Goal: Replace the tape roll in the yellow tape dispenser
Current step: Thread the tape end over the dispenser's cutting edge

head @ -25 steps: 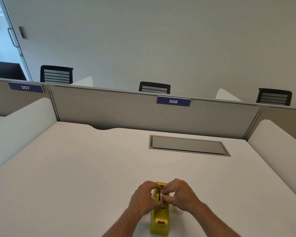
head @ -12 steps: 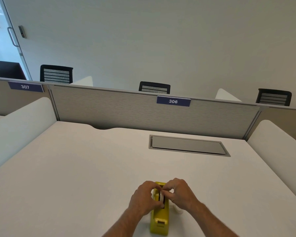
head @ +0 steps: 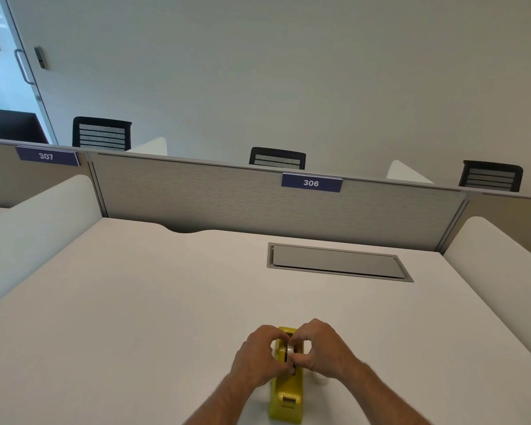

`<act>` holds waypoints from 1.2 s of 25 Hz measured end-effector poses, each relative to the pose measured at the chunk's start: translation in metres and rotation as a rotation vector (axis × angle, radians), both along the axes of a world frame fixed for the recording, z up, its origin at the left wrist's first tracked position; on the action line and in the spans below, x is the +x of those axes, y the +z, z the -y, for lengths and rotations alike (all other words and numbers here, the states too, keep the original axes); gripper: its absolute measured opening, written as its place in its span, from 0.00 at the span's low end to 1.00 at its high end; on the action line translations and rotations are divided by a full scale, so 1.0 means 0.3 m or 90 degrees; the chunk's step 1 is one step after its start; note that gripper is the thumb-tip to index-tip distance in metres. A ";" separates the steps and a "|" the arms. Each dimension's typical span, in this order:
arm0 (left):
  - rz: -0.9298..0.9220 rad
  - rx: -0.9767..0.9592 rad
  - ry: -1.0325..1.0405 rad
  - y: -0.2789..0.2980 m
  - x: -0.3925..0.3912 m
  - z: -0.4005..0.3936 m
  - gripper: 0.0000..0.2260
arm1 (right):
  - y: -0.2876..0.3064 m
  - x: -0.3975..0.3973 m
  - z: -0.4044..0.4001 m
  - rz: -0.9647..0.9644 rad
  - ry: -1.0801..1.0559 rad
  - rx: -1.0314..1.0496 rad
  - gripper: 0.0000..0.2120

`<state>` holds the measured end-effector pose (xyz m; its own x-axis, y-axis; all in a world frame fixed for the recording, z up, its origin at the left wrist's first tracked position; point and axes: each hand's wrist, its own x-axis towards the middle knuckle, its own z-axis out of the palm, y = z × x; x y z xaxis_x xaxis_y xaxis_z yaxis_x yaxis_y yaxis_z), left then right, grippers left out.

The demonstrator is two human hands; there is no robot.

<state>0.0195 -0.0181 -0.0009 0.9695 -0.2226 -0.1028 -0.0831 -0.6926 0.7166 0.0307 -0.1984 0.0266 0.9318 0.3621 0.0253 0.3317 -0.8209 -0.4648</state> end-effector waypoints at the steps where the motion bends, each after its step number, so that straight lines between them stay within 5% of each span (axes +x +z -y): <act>1: 0.001 -0.006 -0.003 -0.001 0.002 -0.003 0.26 | 0.000 -0.001 0.000 0.005 0.007 0.003 0.16; 8: -0.006 -0.003 0.008 0.007 0.000 0.000 0.25 | -0.002 -0.005 0.006 0.026 0.014 0.020 0.09; 13: -0.012 0.000 0.013 0.007 -0.001 0.000 0.26 | -0.002 -0.010 0.004 0.037 0.031 0.006 0.14; 30: -0.015 0.011 0.021 0.011 0.000 0.004 0.27 | -0.014 -0.004 0.006 0.041 0.023 0.022 0.09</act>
<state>0.0196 -0.0191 0.0023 0.9737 -0.1880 -0.1287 -0.0433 -0.7074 0.7055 0.0297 -0.2002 0.0223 0.9144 0.3930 0.0976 0.3905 -0.7923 -0.4688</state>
